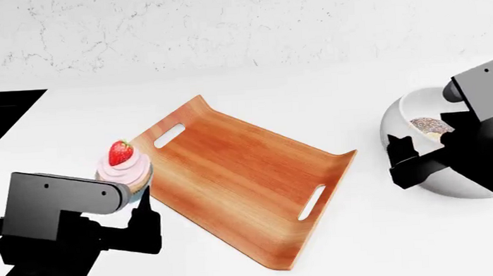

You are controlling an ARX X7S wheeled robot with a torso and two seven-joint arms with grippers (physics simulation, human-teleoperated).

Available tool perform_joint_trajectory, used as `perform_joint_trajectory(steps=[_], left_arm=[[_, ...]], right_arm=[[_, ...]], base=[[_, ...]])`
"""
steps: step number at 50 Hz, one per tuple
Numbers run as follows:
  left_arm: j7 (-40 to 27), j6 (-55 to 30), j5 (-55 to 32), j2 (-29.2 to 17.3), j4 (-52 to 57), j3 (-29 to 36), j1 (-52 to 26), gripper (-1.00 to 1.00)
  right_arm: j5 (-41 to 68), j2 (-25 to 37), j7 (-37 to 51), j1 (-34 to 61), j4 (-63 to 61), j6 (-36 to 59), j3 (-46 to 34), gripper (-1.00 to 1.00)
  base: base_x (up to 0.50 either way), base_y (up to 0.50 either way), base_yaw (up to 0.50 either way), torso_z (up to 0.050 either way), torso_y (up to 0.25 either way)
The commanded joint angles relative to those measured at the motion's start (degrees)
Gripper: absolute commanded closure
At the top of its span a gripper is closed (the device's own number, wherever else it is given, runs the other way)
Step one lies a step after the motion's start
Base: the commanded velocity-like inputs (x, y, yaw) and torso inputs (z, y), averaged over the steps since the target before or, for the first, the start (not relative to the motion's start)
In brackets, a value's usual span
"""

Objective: Pick up the bowl with donut and place it on the tray. Pick up the cupcake and place it on the tray.

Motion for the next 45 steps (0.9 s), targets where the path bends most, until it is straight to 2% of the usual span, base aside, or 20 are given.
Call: perform_joint_trajectory(steps=[1,22,45], left_arm=[[0.97,0.93,1.34,0.06,-0.31,0.24,0.57,1.00],[2.65,1.68,3.61,0.02,-1.37,1.74,0.16,1.00],[4.44,2.99,5.84,-0.53,-1.49,1.92,1.68,1.00]], right_arm=[[-1.30,0.48,0.01,0.30,1.48,0.08,-0.66,-1.00],[-4.97,-1.27,-1.25,4.40,5.78,1.61,-4.79,-1.00],[-8.56,-2.71,-3.49,4.50,8.40,1.63,-9.62,-1.00]], base=[[0.00,0.00,0.00,0.000,0.000],[0.00,0.00,0.00,0.000,0.000],[0.00,0.00,0.00,0.000,0.000]])
